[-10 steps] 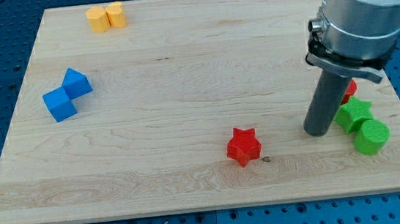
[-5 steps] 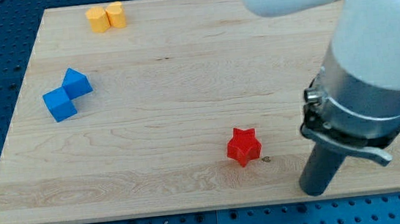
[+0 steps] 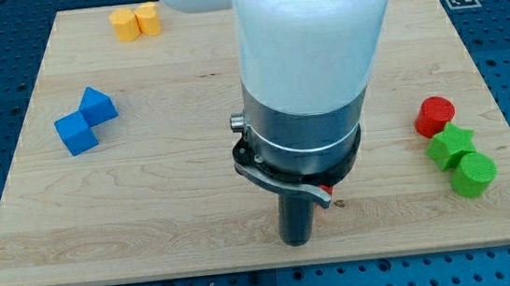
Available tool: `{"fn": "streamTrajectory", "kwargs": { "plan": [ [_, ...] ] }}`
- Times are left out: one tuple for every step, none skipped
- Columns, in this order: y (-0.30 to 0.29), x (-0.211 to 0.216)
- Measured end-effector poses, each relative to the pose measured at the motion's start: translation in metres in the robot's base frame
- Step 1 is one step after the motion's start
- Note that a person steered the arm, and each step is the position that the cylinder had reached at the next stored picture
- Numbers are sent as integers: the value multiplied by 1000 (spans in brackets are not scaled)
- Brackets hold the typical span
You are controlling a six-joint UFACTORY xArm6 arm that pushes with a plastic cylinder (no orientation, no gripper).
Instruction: Move the red star diagonally to the top left of the red circle
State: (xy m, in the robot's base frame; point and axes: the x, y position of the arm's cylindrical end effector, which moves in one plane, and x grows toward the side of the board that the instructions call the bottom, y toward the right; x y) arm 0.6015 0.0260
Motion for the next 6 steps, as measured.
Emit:
{"fn": "streamTrajectory", "kwargs": {
  "plan": [
    [0, -6],
    [6, -15],
    [6, -24],
    [17, -33],
    [35, -36],
    [51, -36]
  ]
}}
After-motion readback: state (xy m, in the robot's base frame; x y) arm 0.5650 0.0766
